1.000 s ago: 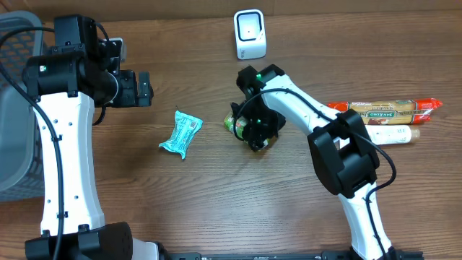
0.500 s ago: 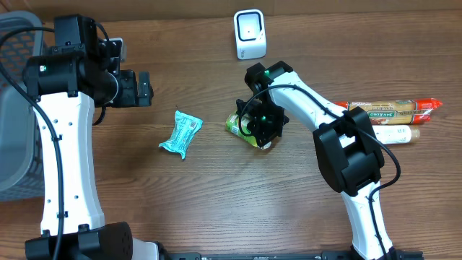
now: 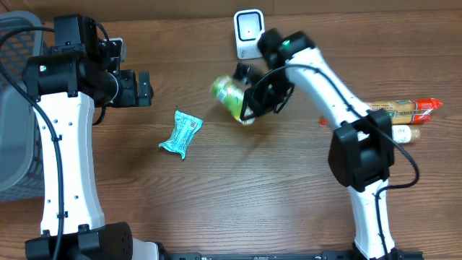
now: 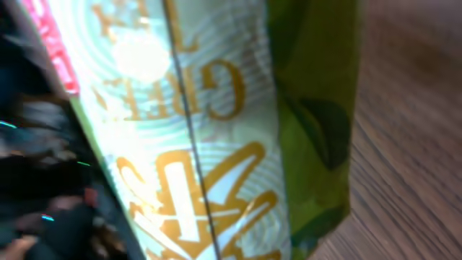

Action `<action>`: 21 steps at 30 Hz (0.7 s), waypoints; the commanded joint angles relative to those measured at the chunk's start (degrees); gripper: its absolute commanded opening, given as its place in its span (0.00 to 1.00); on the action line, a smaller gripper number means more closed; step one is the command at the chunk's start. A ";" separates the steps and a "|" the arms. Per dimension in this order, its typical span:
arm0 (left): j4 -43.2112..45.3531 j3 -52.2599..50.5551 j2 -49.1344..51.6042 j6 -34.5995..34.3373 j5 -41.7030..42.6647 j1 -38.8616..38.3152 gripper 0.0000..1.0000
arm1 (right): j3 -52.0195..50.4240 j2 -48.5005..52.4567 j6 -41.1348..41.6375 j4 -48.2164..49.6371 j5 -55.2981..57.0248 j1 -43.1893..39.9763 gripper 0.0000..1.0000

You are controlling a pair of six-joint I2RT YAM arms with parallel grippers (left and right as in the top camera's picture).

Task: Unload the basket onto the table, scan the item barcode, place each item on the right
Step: 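Lift the green packet toward the scanner, then hold the green packet's barcode in front of the white scanner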

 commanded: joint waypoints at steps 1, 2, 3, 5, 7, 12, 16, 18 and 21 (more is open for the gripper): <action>0.00 -0.11 0.09 1.29 0.59 0.22 1.00 | 4.07 -5.01 -0.48 -0.11 -17.16 -4.09 0.04; 0.00 -0.11 0.09 1.29 0.59 0.22 0.99 | 4.48 -5.68 -0.48 -0.11 -23.12 -6.16 0.04; 0.00 -0.11 0.09 1.29 0.59 0.22 1.00 | 4.57 -6.12 -0.48 -0.11 -26.21 -7.30 0.04; 0.00 -0.11 0.09 1.29 0.59 0.22 1.00 | 4.59 -6.71 -0.48 -0.11 -31.39 -9.40 0.04; 0.00 -0.11 0.09 1.31 0.59 0.22 1.00 | 4.59 -6.93 -0.46 -0.17 -35.23 -11.21 0.04; 0.00 -0.11 0.09 1.29 0.59 0.22 1.00 | 4.59 -6.93 -0.48 -0.31 -38.95 -14.71 0.04; 0.00 -0.11 0.09 1.29 0.59 0.22 0.99 | 4.59 -6.93 -0.50 -0.31 -38.93 -15.13 0.04; 0.00 -0.11 0.09 1.29 0.59 0.22 0.99 | 4.59 -6.93 -0.50 -0.02 -38.91 -15.10 0.04; 0.00 -0.11 0.09 1.29 0.59 0.22 1.00 | 4.59 -6.93 -0.48 0.52 -38.95 -15.10 0.04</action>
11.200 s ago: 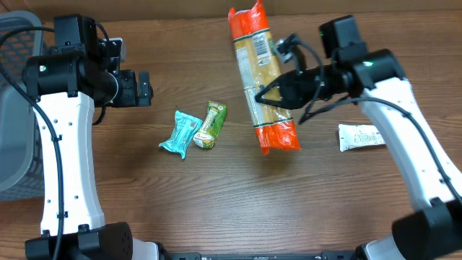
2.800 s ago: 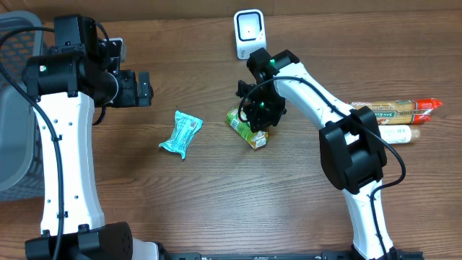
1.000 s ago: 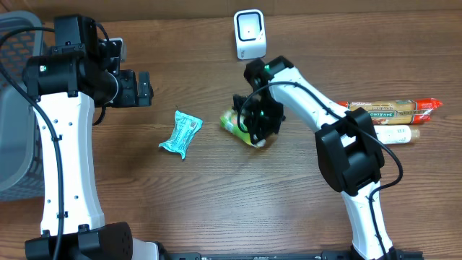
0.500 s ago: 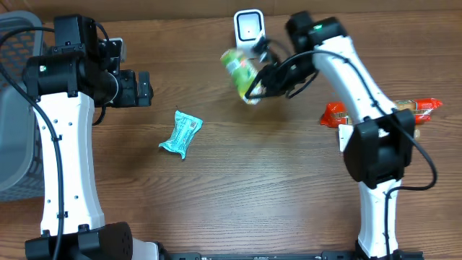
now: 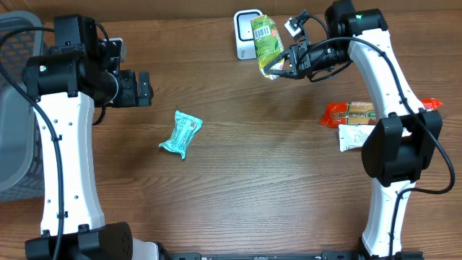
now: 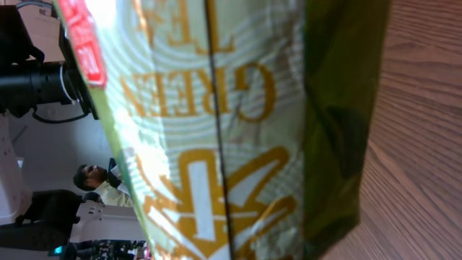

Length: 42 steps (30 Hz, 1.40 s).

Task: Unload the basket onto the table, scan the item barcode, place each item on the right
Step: 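Hold the green packet's barcode in front of the white scanner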

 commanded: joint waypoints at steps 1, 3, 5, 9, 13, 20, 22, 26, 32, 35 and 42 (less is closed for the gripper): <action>0.00 -0.11 0.09 1.29 0.59 0.22 1.00 | 2.54 -3.72 -0.98 0.79 -4.76 0.42 0.04; 0.00 -0.11 0.09 1.29 0.59 0.22 1.00 | 2.54 -3.72 -0.94 1.07 -4.79 0.42 0.04; 0.00 -0.11 0.09 1.29 0.59 0.22 1.00 | 2.80 -3.72 -0.81 1.33 -4.79 0.42 0.04; 0.00 -0.11 0.09 1.29 0.59 0.22 1.00 | 6.23 -3.72 5.79 4.26 -2.80 0.42 0.04; 0.00 -0.11 0.09 1.29 0.59 0.22 0.99 | 14.05 -3.72 14.05 6.99 7.06 0.96 0.04; 0.00 -0.11 0.09 1.29 0.59 0.22 1.00 | 25.83 -3.72 21.42 12.94 50.56 6.49 0.04; 0.00 -0.11 0.09 1.29 0.59 0.22 1.00 | 25.53 -3.34 21.38 15.85 65.05 9.01 0.04; 0.00 -0.11 0.09 1.29 0.59 0.22 0.99 | 22.86 -0.50 18.49 24.20 89.33 14.08 0.04; 0.00 -0.11 0.09 1.29 0.59 0.22 0.99 | 21.31 6.97 5.03 34.80 105.68 16.68 0.04; 0.00 -0.11 0.09 1.29 0.59 0.22 1.00 | 21.29 10.73 -1.29 38.36 109.96 16.65 0.04; 0.00 -0.11 0.09 1.29 0.59 0.22 0.99 | 21.29 18.40 -13.38 46.36 117.24 16.65 0.04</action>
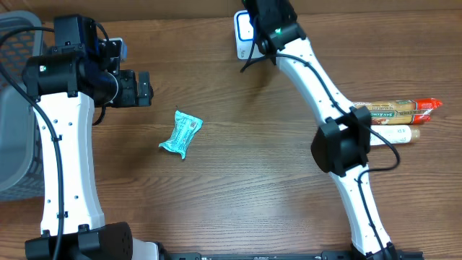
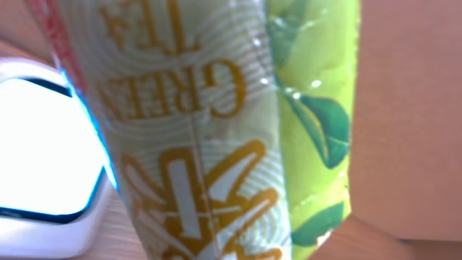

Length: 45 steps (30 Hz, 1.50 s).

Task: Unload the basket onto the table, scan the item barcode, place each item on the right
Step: 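Hold the green packet's barcode in front of the white scanner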

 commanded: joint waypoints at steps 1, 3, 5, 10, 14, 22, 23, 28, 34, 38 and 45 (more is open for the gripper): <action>0.00 -0.11 0.09 1.29 0.59 0.22 1.00 | 0.44 0.96 -8.59 2.97 6.84 -0.04 0.04; 0.00 -0.11 0.09 1.29 0.59 0.22 1.00 | 0.44 2.29 -9.86 4.11 6.80 -0.04 0.04; 0.00 -0.11 0.09 1.29 0.59 0.22 1.00 | 0.44 3.06 -10.60 4.76 6.82 -0.04 0.04; 0.00 -0.11 0.09 1.29 0.59 0.20 1.00 | 0.44 3.61 -10.64 4.74 6.19 -0.04 0.04; 0.00 -0.11 0.09 1.29 0.59 0.20 1.00 | 0.44 3.65 -10.62 4.15 6.19 -0.04 0.04; 0.00 -0.11 0.09 1.29 0.59 0.20 1.00 | -0.59 3.65 -10.16 2.16 6.19 -0.04 0.04; 0.00 -0.11 0.09 1.29 0.59 0.20 1.00 | -1.01 3.65 -10.19 2.19 6.19 -0.04 0.04; 0.00 -0.11 0.09 1.29 0.59 0.20 0.99 | -1.16 3.65 -10.19 2.14 6.14 -0.02 0.04; 0.00 -0.11 0.09 1.31 0.59 0.20 1.00 | -1.16 3.65 -10.16 2.36 6.14 0.02 0.04; -0.02 -0.11 0.09 1.31 0.59 0.20 1.00 | -1.16 3.65 -9.07 3.37 6.14 0.02 0.04; 0.02 -0.11 0.09 1.29 0.59 0.20 1.00 | -1.16 3.65 -7.65 3.89 5.95 0.02 0.04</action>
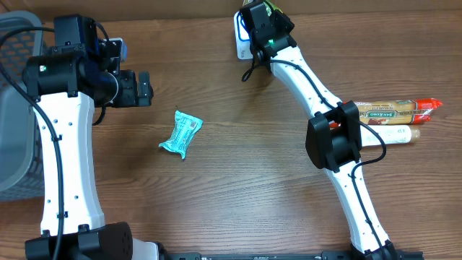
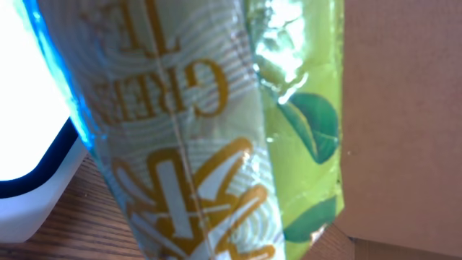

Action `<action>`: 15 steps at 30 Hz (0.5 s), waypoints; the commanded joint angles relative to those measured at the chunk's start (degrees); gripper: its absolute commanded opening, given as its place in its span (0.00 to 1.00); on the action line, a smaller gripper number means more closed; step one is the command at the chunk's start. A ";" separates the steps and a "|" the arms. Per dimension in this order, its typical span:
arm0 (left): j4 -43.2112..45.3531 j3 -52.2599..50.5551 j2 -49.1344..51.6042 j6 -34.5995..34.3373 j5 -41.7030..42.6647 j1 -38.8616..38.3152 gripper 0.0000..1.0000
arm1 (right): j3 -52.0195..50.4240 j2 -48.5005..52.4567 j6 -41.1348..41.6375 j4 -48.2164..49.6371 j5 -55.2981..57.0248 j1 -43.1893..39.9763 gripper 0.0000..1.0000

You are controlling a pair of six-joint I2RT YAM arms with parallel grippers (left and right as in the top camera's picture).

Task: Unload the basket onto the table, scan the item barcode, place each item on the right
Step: 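Hold the green packet's barcode in front of the white scanner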

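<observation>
A green tea packet (image 2: 216, 123), green and pale with gold lettering, fills the right wrist view. It is held upright right against the glowing white face of the barcode scanner (image 2: 25, 137). Blue light from the scanner falls on the packet's left edge. From overhead my right gripper (image 1: 261, 16) sits at the scanner (image 1: 241, 45) on the table's far edge, shut on the packet, of which only a green sliver (image 1: 269, 6) shows. Its fingers are hidden behind the packet. My left gripper (image 1: 146, 88) hangs open far left, holding nothing.
A teal snack packet (image 1: 180, 134) lies left of centre. Several long packaged items (image 1: 393, 110) lie at the right edge. A grey basket (image 1: 14, 144) stands at the far left. A brown cardboard wall (image 2: 404, 108) rises behind the scanner.
The packet has moved closer to the scanner, whose bright face now fills more of the left of the wrist view. The right wrist has shifted slightly toward the far edge. The left arm is unchanged.
My right gripper first held the green tea packet over the table in front of the scanner. Then it held it raised to the right of the scanner. Later the packet stood before the scanner's face, and now it is pressed nearer. The left arm never moved.
</observation>
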 commanded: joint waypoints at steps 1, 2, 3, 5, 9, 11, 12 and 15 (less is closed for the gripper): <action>0.00 -0.11 0.09 1.29 0.59 0.22 1.00 | 0.42 -1.18 3.23 1.46 1.29 0.22 0.04; 0.02 -0.11 0.09 1.29 0.59 0.22 0.99 | 0.42 -1.18 3.87 1.38 0.63 0.22 0.04; 0.02 -0.11 0.09 1.29 0.59 0.20 0.99 | 0.42 -1.18 4.76 1.38 0.11 0.20 0.04; 0.02 -0.11 0.09 1.29 0.59 0.20 1.00 | 0.42 -1.18 5.51 1.14 -0.96 0.20 0.04; 0.02 -0.11 0.09 1.29 0.59 0.20 0.99 | 0.42 -1.18 5.95 0.81 -1.84 0.20 0.04; 0.02 -0.11 0.09 1.29 0.59 0.20 0.99 | 0.42 -1.18 5.95 0.81 -1.84 0.20 0.04; 0.02 -0.11 0.09 1.31 0.59 0.22 1.00 | 0.42 -1.18 5.97 0.76 -1.84 0.20 0.04; 0.02 -0.11 0.09 1.29 0.59 0.20 1.00 | 0.42 -1.18 5.99 0.59 -1.84 0.22 0.04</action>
